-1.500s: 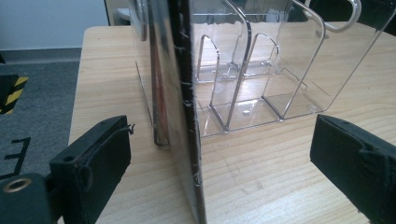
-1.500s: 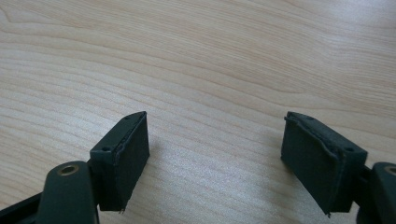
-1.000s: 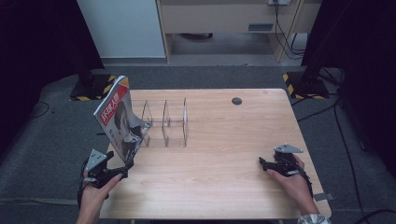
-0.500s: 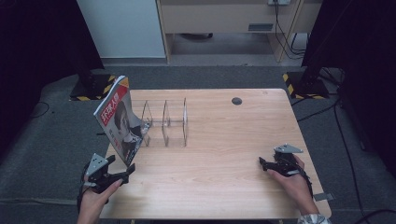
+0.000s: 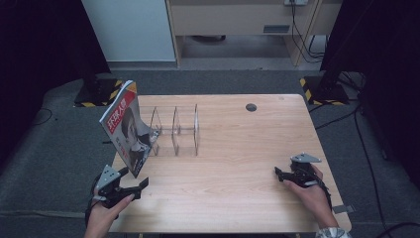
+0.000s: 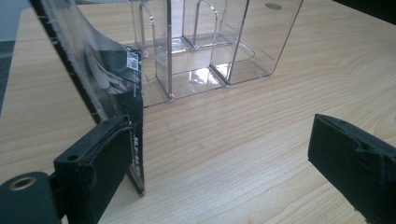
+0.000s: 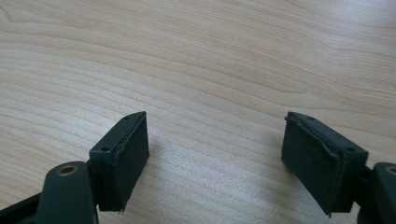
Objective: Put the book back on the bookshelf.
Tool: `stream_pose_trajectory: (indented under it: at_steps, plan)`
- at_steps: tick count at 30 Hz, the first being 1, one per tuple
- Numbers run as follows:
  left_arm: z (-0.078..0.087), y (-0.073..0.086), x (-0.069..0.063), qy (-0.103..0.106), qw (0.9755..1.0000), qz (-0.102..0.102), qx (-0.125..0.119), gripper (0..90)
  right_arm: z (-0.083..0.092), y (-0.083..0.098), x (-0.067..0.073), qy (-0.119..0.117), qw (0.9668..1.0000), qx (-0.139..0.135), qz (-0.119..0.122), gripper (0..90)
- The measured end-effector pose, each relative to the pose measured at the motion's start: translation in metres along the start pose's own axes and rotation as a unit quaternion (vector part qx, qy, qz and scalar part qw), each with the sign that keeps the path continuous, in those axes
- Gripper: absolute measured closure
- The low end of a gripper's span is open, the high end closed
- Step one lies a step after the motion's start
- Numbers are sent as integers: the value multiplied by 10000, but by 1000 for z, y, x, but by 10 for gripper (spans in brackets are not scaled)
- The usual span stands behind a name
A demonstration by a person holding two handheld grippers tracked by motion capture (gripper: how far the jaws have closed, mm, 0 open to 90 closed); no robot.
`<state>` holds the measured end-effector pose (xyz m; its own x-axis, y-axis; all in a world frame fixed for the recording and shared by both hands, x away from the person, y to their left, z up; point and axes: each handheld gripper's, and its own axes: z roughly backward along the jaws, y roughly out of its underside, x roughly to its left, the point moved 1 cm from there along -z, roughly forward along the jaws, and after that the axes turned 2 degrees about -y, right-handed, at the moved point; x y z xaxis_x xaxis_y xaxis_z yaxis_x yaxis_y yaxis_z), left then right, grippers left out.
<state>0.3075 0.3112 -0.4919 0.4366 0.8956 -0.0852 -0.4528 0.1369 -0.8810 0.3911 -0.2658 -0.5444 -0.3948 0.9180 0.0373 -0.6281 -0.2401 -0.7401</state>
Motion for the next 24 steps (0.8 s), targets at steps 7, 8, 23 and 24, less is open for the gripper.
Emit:
stream_pose_trajectory:
  at_steps: [7, 8, 23, 24]
  plan:
    - [-6, -6, -6, 74, 9999, -89, 14, 61, 0, 0, 0, -1, 10000, 1, 5, 232]
    - [-6, -7, -7, 85, 9999, -102, 16, 60, 0, 0, 0, -1, 10000, 1, 3, 232]
    - [-26, -22, -20, 199, 9992, -325, 145, 52, 0, 0, 0, -7, 10000, 7, 14, 226]
    - [-27, -22, -20, 201, 9992, -324, 149, 52, 0, 0, 0, -7, 10000, 7, 13, 226]
